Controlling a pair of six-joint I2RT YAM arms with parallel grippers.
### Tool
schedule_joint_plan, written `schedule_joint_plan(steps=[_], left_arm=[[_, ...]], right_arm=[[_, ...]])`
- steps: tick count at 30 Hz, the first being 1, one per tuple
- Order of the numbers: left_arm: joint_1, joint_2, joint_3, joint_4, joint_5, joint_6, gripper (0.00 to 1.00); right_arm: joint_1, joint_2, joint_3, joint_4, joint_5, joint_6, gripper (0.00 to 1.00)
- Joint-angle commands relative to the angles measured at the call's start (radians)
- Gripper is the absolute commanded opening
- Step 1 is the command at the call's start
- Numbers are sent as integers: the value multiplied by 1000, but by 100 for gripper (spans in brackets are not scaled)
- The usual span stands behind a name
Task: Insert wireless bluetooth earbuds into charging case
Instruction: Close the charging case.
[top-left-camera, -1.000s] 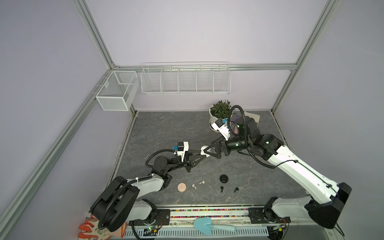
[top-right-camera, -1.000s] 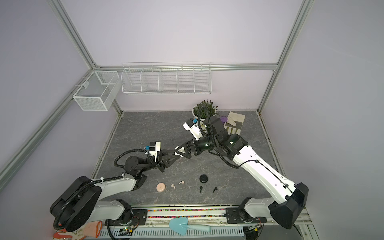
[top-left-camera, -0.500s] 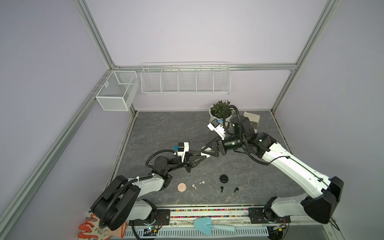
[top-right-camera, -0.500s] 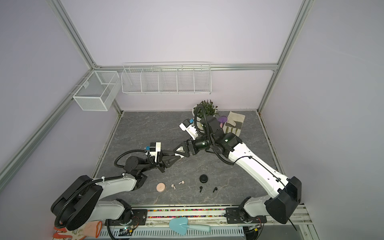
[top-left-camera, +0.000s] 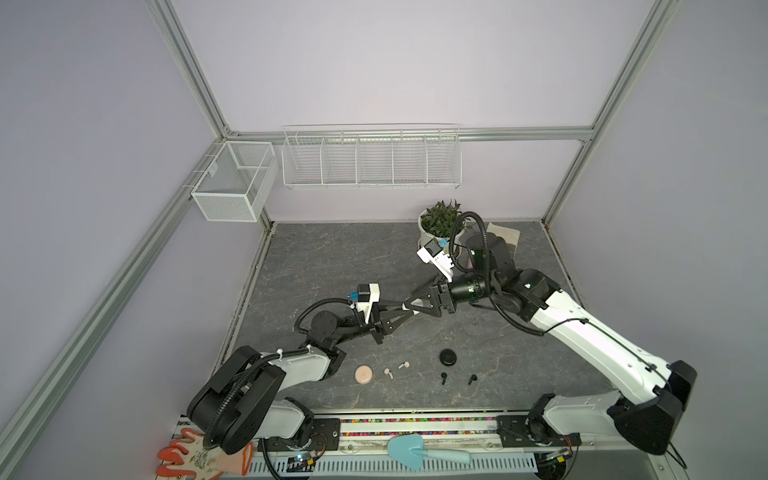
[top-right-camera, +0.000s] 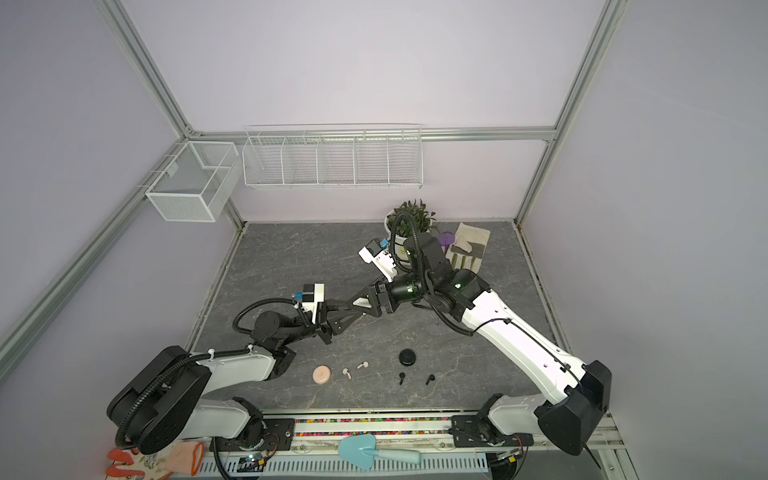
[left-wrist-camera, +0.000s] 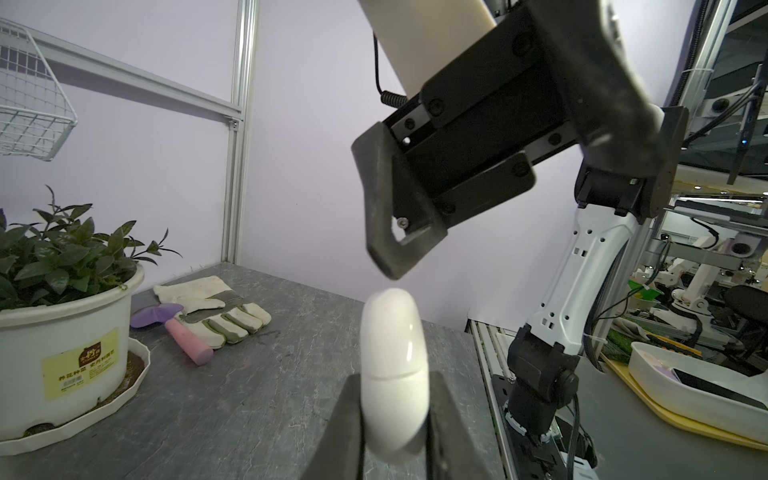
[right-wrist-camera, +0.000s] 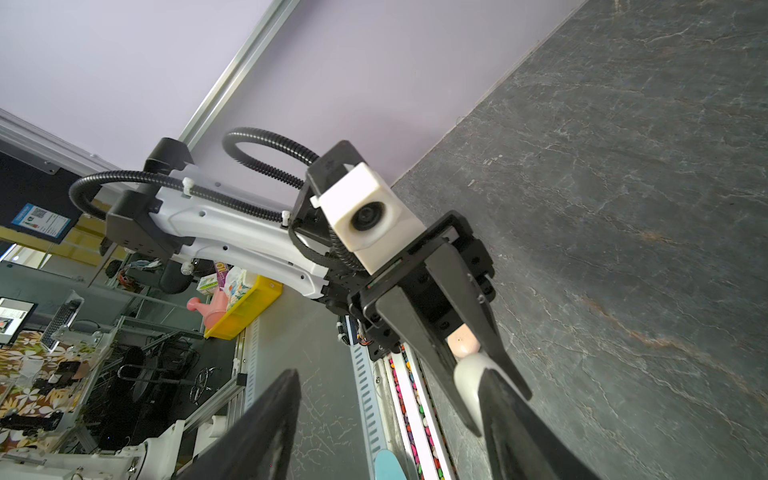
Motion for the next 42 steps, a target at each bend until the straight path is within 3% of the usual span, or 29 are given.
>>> schedule_joint_plan(steps=[1,11,16,22,36,42], left_arm=[[2,10,3,21,-23,26,0],[7,33,19,21,43,23,0],[7,58,51,21,120,6,0],[9,71,58,22,119,6,0],[32,68,52,20,74,-31,0],[32,65,45,21,103,-27,0]], right_arm=[[6,-26,-29,11,-24,9,70],[-25,-54,-14,-95,145,-140,73],[-25,33,7,-103,28,-184,71],[-19,35,-6,-116,-62,-193,62],[15,7,-112,-55,-57,-126,53],[-1,-46,-2,-220,40,-243,53]])
